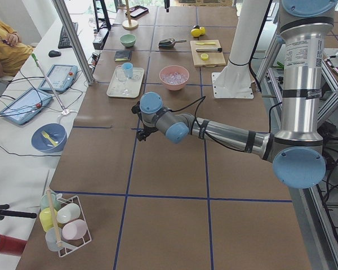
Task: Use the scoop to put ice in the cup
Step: 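Move the left gripper beside the pink bowl while the right gripper approaches the metal scoop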
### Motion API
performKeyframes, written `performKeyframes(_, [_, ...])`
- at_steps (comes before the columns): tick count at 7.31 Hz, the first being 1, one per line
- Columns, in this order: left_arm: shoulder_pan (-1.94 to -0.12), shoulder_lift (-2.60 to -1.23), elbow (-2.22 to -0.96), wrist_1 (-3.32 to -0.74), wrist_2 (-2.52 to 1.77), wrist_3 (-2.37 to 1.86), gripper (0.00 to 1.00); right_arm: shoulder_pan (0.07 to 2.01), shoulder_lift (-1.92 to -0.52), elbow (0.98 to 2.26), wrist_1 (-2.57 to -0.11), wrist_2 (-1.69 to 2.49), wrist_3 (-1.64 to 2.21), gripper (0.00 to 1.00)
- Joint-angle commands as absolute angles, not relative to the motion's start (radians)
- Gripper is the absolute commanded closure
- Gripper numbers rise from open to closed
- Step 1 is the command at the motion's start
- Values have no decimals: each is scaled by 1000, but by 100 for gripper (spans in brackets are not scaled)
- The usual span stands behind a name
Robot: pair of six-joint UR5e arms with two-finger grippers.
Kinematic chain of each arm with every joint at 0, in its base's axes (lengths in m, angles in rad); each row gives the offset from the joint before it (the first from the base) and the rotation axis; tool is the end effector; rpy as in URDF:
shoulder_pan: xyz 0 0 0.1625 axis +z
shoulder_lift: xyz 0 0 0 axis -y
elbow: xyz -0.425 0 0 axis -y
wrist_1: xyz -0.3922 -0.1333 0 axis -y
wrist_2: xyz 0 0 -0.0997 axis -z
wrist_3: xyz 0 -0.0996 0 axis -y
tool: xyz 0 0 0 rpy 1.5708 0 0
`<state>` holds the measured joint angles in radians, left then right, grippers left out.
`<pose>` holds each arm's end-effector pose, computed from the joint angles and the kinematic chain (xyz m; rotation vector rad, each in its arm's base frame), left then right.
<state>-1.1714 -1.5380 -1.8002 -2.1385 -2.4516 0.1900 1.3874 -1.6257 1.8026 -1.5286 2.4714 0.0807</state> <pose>0.1372 -0.4702 0.4874 0.6411 0.9343 0.8629 -0.0320 -0.4757 0.5566 0.0843 -0.9171 -0.1940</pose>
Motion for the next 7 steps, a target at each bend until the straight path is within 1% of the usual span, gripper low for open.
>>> performKeyframes(1, [-1030, -1587, -1732, -2509, -2454, 187, 0, 1378, -1626, 1802, -1526, 2482, 80, 0])
performKeyframes(2, [-990, -1623, -1679, -2643, -2454, 184, 0, 1374, -1626, 1802, -1526, 2480, 81, 0])
performKeyframes(3, [-944, -1664, -1658, -2699, -2445, 183, 0, 1370, -1626, 1804, -1526, 2480, 95, 0])
performKeyframes(4, [-892, -1710, -1652, -2701, -2442, 183, 0, 1362, -1625, 1812, -1526, 2480, 109, 0])
performKeyframes(6, [-799, -1794, -1608, -2703, -2383, 184, 0, 1303, -1623, 1882, -1522, 2473, 249, 0])
performKeyframes(7, [-737, -1845, -1579, -2697, -2299, 181, 0, 1272, -1624, 1893, -1475, 2468, 300, 0])
